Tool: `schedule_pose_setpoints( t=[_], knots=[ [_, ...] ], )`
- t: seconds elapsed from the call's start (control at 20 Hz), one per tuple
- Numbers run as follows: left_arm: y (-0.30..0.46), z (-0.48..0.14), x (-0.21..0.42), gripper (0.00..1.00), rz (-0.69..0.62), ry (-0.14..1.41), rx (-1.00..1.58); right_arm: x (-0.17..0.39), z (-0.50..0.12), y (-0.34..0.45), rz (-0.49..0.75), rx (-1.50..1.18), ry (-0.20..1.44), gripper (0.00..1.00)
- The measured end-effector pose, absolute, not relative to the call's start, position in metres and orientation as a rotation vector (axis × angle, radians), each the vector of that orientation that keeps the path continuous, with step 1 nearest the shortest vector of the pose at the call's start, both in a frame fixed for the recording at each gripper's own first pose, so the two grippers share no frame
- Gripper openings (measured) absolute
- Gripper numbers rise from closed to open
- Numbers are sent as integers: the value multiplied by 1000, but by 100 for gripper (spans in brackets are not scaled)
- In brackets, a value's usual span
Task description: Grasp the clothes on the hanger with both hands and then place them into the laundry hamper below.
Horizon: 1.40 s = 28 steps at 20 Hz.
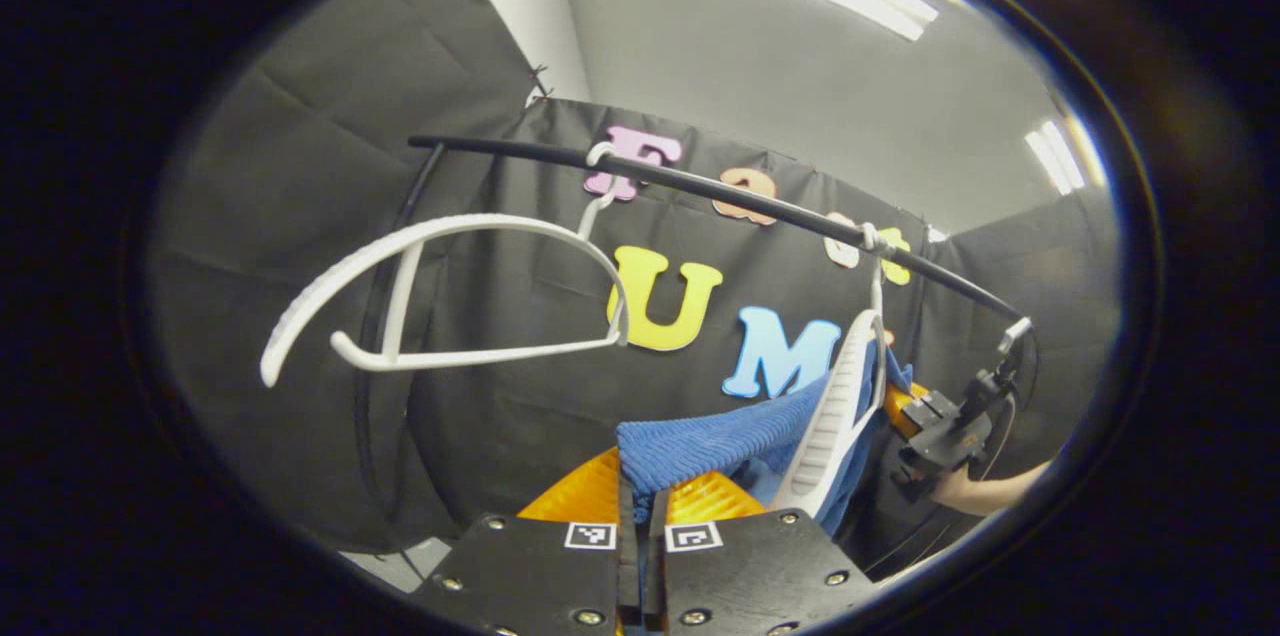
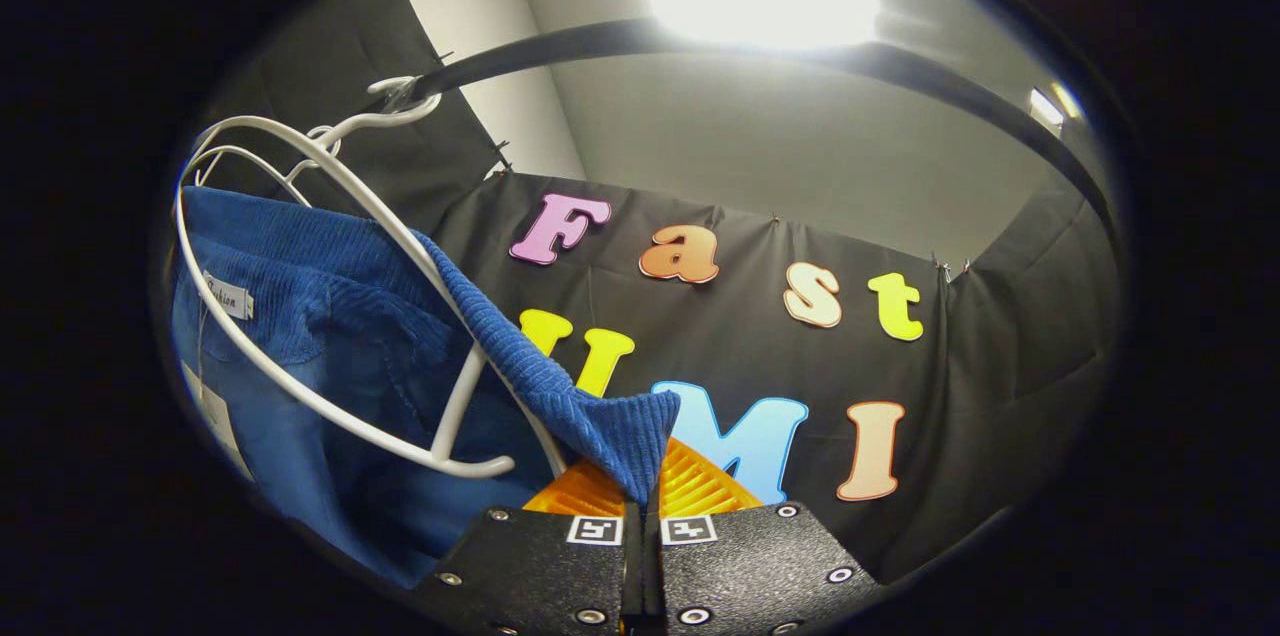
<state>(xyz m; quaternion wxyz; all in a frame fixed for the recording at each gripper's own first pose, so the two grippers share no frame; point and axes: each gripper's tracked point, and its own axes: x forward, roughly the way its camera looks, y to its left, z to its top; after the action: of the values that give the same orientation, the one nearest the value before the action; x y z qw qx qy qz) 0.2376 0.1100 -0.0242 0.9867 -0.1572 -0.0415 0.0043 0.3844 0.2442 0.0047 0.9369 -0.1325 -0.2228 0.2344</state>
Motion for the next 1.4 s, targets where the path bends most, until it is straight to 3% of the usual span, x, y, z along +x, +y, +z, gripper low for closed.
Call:
schedule_pose_setpoints(
  t=[0.15, 0.6, 1.05, 1.4],
  knots=[
    [115, -45, 241, 3, 84, -70, -298, 380, -1, 250, 505, -268, -444, 0],
    [78, -51, 228, 2, 124, -32, -213, 384, -23, 247, 496, -318, -412, 0],
    [0, -51, 268, 5, 17, 23, -107, 410, -54, 212, 407, -289, -289, 0],
    [-28, -70, 276, 4, -7, 99, -89, 395, -85, 184, 378, -204, -143, 0]
  ],
)
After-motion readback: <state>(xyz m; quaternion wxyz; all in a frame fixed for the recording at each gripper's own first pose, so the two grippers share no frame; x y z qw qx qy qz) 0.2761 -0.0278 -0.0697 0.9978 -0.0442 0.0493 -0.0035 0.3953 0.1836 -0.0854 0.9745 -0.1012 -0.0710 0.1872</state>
